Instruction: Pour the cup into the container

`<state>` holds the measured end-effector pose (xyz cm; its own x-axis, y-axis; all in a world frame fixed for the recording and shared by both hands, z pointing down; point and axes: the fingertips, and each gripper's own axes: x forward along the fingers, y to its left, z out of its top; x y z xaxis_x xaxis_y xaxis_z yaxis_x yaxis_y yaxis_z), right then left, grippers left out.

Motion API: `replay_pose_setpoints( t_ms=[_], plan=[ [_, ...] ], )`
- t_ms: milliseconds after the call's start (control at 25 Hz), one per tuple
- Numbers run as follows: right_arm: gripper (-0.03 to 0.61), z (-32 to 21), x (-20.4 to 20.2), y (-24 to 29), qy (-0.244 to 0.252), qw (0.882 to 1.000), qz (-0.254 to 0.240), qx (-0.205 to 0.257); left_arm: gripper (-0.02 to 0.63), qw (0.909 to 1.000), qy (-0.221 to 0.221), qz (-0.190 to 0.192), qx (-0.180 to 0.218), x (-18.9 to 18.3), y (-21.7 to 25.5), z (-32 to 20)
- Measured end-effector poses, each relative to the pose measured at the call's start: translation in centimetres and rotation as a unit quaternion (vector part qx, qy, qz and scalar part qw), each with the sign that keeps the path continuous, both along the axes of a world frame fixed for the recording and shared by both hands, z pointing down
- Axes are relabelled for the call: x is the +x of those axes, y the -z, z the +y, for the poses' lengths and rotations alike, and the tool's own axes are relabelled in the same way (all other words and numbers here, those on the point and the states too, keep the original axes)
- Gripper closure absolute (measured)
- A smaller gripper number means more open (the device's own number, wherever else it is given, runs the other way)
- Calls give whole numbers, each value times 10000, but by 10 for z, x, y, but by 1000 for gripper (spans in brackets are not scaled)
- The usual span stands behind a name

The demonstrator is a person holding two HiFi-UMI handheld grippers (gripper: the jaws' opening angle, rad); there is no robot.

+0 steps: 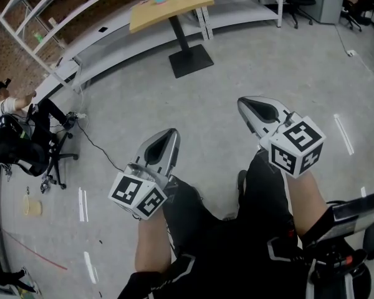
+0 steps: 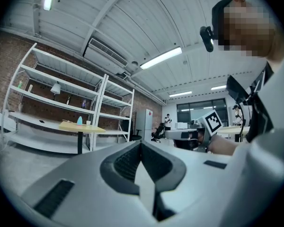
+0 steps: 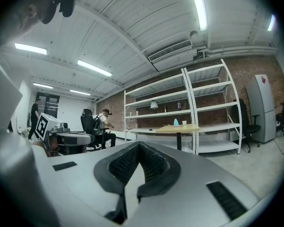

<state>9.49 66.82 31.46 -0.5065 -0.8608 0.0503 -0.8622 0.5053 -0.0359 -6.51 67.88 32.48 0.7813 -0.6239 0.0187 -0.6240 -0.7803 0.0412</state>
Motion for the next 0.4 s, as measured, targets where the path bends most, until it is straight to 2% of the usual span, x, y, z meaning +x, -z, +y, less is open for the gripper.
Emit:
replay_pose_setpoints(
  t_ms=[400],
  plan=[
    [578,8,-4,-4,34,10000,72,36,612,10000,3,17,64,0,-2,6]
  ],
)
